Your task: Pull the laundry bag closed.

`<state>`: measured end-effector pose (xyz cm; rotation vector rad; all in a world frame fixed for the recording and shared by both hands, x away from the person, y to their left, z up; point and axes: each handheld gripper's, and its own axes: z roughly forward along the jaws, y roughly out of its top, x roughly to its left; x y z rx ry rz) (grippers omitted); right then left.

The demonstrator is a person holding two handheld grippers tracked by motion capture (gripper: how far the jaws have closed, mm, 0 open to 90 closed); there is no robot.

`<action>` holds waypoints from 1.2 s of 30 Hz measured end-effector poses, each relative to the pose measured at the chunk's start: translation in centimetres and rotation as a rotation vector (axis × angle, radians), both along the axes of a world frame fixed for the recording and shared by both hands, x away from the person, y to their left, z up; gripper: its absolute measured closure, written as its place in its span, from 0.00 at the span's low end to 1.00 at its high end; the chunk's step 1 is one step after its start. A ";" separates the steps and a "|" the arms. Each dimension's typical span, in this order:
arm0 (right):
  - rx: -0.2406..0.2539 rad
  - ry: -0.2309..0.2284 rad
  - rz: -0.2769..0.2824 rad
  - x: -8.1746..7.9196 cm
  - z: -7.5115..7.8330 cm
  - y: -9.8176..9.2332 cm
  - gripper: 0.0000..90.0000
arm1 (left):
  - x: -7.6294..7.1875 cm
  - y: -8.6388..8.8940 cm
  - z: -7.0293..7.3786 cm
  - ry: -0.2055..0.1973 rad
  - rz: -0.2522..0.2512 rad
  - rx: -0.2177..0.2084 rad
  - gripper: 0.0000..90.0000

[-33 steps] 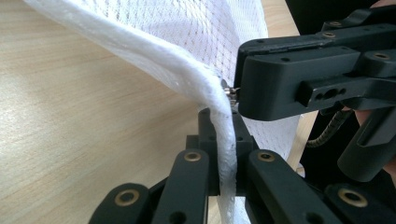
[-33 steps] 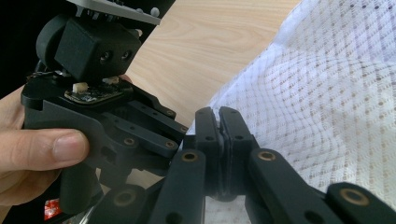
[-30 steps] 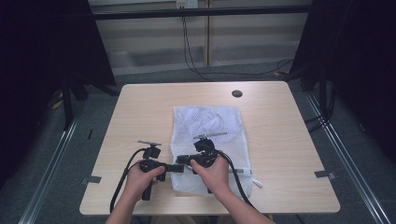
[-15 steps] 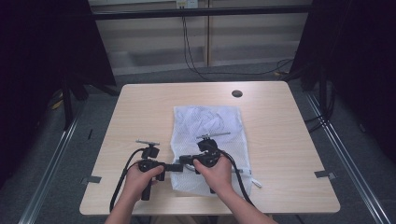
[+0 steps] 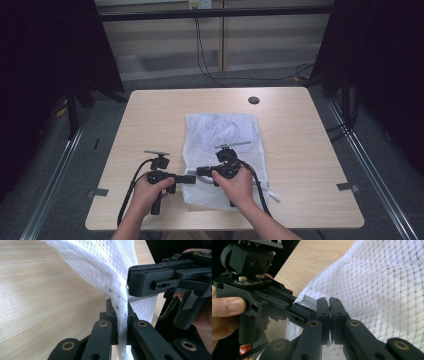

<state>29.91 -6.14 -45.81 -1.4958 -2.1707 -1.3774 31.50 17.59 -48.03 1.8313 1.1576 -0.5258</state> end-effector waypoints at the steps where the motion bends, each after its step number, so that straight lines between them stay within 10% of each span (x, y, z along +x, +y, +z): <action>1: 0.000 0.002 -0.001 0.0 0.1 0.0 0.97 | 0.0 0.0 0.0 0.004 -0.002 0.003 0.98; 36: -0.017 0.032 -0.041 0.1 -0.6 -2.9 0.97 | 0.1 1.1 0.2 0.009 0.026 0.009 0.98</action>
